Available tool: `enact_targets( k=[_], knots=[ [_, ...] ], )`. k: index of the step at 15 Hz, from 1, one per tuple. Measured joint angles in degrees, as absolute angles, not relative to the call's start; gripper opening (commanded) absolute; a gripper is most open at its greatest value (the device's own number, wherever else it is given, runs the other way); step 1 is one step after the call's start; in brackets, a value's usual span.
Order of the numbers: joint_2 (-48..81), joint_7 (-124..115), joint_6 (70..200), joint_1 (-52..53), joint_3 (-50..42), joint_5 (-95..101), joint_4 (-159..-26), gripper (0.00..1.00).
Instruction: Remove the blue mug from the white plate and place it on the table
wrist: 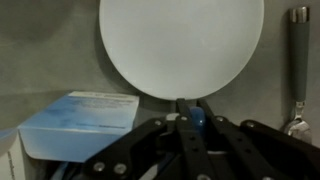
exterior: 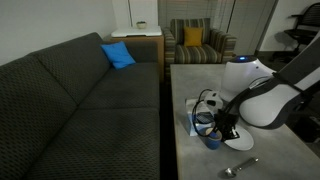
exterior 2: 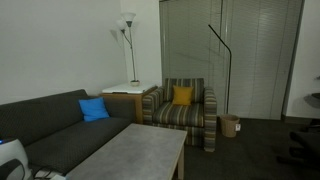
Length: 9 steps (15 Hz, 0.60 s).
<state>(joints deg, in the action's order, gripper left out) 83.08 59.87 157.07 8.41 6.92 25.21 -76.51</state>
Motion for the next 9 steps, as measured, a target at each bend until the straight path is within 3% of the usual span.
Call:
enact_targets(
  k=[9],
  knots=[
    [83.98, 67.28, 156.30, 4.54, 9.99, 22.58, -76.06, 0.03]
  ],
)
